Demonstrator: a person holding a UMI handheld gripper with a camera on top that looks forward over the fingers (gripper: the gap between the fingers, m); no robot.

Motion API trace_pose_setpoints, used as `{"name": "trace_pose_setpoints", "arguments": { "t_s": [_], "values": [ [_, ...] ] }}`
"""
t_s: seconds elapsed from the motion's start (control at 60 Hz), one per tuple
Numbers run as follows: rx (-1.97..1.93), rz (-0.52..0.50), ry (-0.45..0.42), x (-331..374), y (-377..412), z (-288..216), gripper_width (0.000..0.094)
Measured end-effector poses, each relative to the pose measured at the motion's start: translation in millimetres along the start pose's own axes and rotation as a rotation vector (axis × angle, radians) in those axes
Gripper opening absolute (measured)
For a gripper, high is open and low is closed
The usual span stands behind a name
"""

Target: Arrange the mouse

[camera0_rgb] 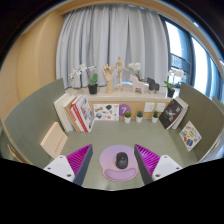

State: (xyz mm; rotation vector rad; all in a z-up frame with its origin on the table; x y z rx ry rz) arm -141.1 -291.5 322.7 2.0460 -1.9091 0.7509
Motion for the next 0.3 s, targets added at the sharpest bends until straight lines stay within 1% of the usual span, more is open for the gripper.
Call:
{"name": "trace_pose_setpoints", "arguments": {
  "t_s": [0.3],
  "values": [
    [0.022, -0.025, -0.006, 33.5, 23.1, 14.1, 0.0841]
  ]
}}
Point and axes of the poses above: the point between the fingertips, and its own axes, seen from behind it with the camera up: y to the left, z down, x backward, against the way the camera looks, the point moved 9 cm from there along x, backward, against the way the camera looks, and after that the axes turned 12 degrees about x, right-handed, at the moved point
